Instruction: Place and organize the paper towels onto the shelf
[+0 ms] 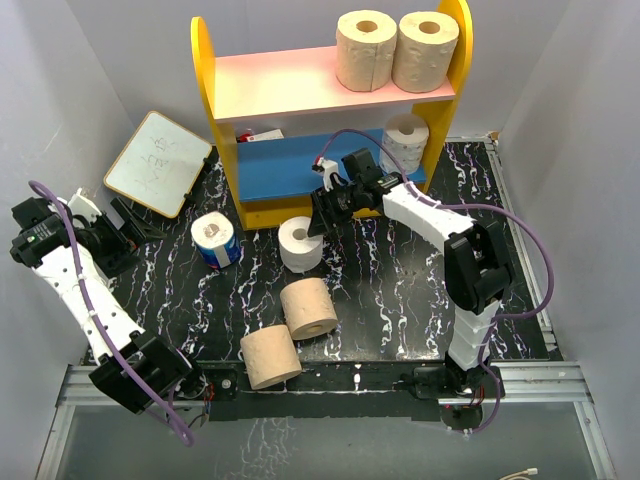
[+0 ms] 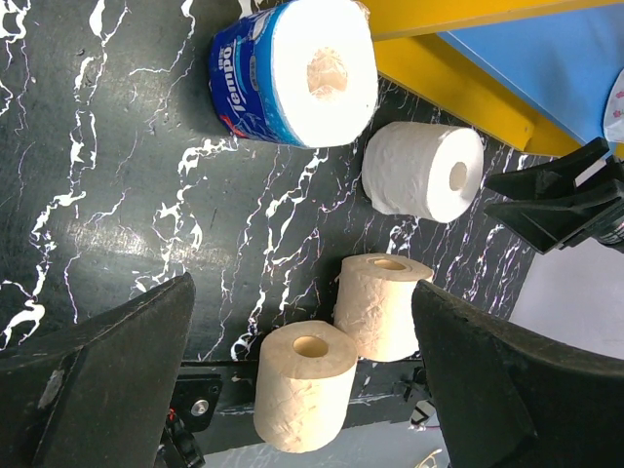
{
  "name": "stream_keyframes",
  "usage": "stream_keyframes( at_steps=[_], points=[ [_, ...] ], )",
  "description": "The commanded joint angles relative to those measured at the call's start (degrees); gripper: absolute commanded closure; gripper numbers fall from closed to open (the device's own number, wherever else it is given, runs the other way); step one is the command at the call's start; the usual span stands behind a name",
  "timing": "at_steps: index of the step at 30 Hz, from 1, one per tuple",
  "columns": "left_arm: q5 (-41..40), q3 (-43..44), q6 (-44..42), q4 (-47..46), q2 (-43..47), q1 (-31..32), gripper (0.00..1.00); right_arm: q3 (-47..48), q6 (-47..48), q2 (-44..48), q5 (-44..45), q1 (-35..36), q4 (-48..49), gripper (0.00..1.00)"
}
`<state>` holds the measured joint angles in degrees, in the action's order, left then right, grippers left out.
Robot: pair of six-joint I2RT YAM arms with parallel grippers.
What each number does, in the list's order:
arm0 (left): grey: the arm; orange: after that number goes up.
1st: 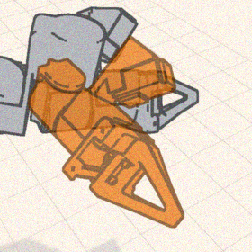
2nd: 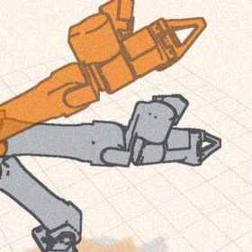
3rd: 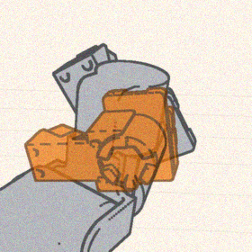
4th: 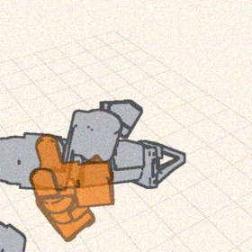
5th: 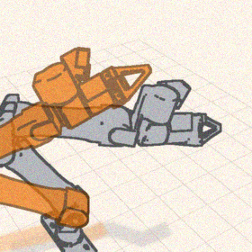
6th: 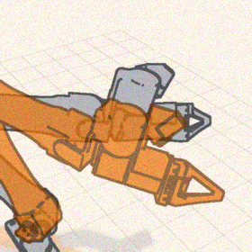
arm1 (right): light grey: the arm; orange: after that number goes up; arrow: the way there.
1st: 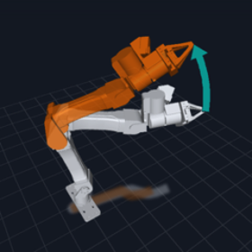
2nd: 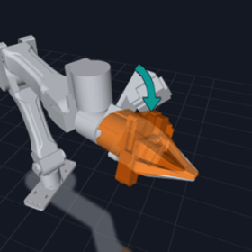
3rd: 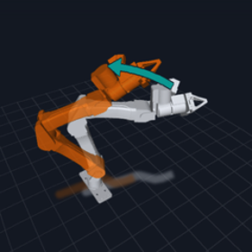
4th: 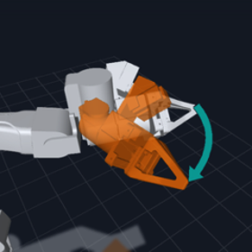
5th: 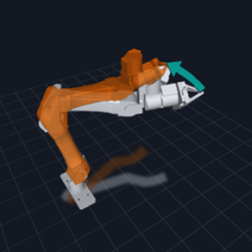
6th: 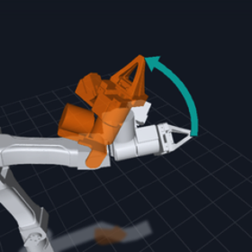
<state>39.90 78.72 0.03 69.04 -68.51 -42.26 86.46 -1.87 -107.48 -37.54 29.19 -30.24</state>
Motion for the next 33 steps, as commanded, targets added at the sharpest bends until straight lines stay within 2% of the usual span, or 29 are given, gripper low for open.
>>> stream_keyframes(
  at_steps=[1,10,13,18,23,33],
  points=[
    [1.96,-0.56,-0.12,0.29,1.66,-0.32,0.09,3.04,-0.69,0.65,-0.06,0.08,1.01,0.51],
    [1.79,-0.94,-0.03,0.20,2.16,-0.37,0.09,6.26,-1.82,-1.70,7.59,0.32,-0.67,0.49],
    [1.87,-0.87,-0.08,0.22,1.86,-0.34,0.09,6.56,-1.01,-2.17,10.36,1.19,-1.35,0.40],
    [1.86,-0.85,-0.12,0.31,1.71,-0.36,0.09,7.34,0.59,-3.06,12.66,3.63,-2.25,0.37],
    [1.79,-0.85,-0.11,0.23,1.85,-0.30,0.09,8.06,1.94,-3.59,15.76,5.81,-2.55,0.38],
    [1.86,-0.80,-0.14,0.30,1.57,-0.35,0.09,8.09,4.33,-4.84,26.78,9.06,-2.50,0.52]
  ],
)
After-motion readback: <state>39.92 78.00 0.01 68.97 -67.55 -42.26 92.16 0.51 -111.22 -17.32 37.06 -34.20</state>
